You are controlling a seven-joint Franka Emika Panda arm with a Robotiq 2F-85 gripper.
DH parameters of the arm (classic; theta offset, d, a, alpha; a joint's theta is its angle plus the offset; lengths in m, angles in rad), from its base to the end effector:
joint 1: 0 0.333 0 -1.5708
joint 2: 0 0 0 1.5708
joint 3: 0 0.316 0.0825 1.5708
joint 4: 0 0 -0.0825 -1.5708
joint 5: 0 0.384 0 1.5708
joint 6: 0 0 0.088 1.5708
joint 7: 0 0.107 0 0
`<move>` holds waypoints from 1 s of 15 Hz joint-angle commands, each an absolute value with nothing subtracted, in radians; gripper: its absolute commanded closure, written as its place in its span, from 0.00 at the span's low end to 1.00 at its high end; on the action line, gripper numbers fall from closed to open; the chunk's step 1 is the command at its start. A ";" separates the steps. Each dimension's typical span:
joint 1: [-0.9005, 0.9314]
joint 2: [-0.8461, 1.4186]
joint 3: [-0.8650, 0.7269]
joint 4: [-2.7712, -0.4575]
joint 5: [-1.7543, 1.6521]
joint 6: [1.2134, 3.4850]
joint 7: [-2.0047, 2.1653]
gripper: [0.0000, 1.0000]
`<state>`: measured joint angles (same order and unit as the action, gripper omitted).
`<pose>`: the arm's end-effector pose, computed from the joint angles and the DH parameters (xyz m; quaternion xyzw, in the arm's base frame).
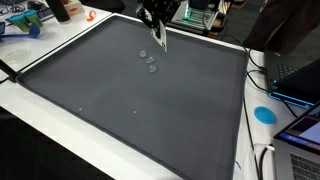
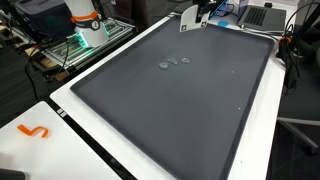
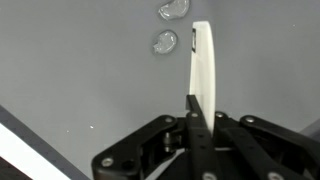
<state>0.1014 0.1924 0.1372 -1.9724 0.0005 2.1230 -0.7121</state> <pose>0.5731 0.1369 0.3713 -0.8894 -0.4565 0.0163 0.0176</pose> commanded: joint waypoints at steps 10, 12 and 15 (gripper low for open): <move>0.045 0.349 0.145 -1.948 0.033 2.151 -0.797 0.99; 0.035 0.380 0.153 -1.946 0.049 2.142 -0.813 0.99; 0.026 0.405 0.164 -1.960 0.059 2.146 -0.852 0.99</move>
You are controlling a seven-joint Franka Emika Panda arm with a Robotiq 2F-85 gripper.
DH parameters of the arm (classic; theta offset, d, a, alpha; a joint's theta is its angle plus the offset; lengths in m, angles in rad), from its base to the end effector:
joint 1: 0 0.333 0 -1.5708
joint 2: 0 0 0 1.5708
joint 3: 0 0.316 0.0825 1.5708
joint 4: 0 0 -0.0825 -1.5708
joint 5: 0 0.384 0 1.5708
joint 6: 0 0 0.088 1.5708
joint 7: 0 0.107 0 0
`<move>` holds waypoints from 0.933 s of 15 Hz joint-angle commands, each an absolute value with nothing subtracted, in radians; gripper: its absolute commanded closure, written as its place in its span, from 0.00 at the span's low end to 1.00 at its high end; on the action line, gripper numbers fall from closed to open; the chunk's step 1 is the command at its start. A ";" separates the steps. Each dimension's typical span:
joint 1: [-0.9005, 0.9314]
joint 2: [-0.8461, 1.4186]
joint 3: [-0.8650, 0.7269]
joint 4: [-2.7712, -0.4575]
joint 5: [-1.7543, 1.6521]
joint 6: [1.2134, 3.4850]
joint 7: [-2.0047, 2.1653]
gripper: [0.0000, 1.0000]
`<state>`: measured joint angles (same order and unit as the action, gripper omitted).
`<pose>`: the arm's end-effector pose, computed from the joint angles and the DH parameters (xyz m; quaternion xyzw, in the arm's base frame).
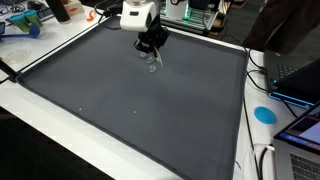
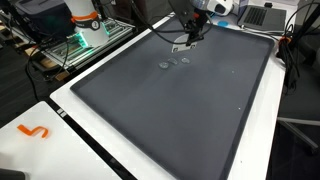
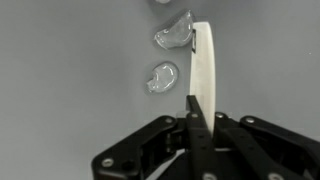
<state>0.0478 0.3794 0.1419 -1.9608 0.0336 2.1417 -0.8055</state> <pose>0.5819 0.1106 0.2681 -0.8799 -0.4634 0.0808 0.0674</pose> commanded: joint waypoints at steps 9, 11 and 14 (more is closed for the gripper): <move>0.019 0.429 0.162 -1.988 0.023 2.266 -0.944 0.99; 0.019 0.433 0.157 -1.992 0.012 2.278 -0.948 0.99; 0.018 0.442 0.153 -1.995 -0.008 2.283 -0.952 0.99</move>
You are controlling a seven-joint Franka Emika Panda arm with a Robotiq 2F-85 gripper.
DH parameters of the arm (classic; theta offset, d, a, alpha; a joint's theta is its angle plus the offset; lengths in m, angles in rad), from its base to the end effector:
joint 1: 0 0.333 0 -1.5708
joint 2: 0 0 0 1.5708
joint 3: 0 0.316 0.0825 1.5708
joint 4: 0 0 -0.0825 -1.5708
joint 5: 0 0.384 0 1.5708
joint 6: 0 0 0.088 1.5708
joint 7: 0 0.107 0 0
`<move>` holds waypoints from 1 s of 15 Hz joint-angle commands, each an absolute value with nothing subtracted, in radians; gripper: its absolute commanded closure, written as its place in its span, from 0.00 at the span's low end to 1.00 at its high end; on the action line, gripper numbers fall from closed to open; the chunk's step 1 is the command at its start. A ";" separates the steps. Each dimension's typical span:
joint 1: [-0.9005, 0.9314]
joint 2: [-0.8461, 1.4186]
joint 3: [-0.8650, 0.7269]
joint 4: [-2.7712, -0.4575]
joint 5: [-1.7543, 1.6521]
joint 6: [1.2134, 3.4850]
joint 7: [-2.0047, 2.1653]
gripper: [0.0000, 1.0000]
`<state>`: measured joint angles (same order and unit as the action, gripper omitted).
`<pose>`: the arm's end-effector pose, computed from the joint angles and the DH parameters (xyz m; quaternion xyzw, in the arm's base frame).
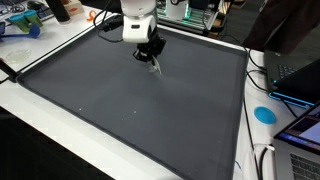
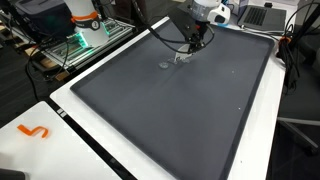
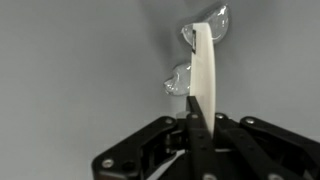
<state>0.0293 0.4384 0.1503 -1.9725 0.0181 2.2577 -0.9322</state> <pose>0.5884 0.1050 0.2368 -0.8521 -0.5166 0.0548 0.0634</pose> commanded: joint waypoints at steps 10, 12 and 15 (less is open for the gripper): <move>0.017 0.469 0.161 -2.021 -0.010 2.336 -0.948 0.99; 0.014 0.479 0.169 -2.022 0.012 2.341 -0.946 0.99; 0.018 0.486 0.177 -2.023 0.014 2.354 -0.952 0.99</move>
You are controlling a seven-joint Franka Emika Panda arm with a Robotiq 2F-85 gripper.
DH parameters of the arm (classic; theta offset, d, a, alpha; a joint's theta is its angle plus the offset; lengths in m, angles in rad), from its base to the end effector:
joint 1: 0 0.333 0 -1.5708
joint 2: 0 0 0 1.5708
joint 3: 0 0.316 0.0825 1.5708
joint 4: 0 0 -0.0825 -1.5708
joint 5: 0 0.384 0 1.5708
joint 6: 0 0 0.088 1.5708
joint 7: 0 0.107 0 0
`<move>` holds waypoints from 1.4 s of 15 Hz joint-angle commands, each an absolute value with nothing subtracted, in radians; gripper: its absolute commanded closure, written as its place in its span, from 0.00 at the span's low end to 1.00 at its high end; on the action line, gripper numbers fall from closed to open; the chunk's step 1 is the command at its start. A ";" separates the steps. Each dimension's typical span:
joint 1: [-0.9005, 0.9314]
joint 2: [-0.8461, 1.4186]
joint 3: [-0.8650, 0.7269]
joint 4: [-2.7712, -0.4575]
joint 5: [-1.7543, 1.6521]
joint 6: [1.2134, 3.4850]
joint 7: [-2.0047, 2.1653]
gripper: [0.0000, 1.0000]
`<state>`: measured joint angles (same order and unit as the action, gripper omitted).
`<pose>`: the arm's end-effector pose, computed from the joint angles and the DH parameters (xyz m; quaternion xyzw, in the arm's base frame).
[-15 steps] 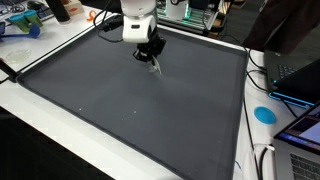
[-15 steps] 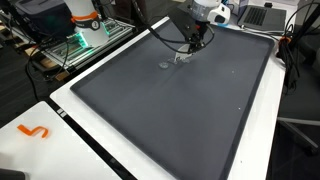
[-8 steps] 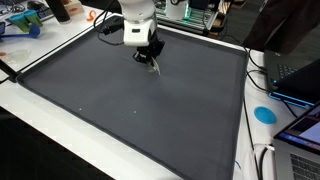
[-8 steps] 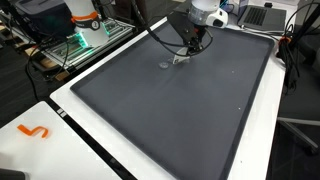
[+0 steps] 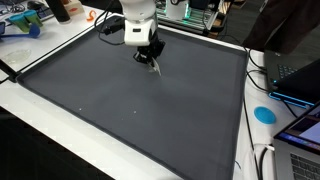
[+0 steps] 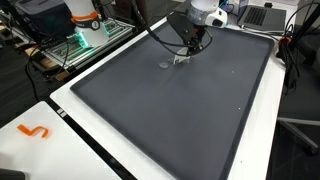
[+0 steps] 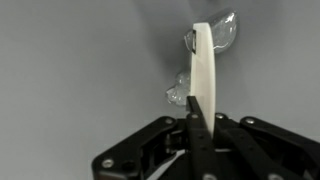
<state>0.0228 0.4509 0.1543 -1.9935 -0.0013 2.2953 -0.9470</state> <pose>0.5845 0.1028 0.2242 -0.8460 -0.5273 0.0540 0.0580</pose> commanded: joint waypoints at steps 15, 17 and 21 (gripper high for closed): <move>0.043 0.505 0.147 -2.047 -0.077 2.451 -0.898 0.99; 0.040 0.501 0.138 -2.053 -0.089 2.438 -0.883 0.99; 0.023 0.491 0.129 -2.067 -0.091 2.415 -0.888 0.99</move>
<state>0.0336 0.4437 0.1659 -2.0203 -0.0326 2.3712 -0.9023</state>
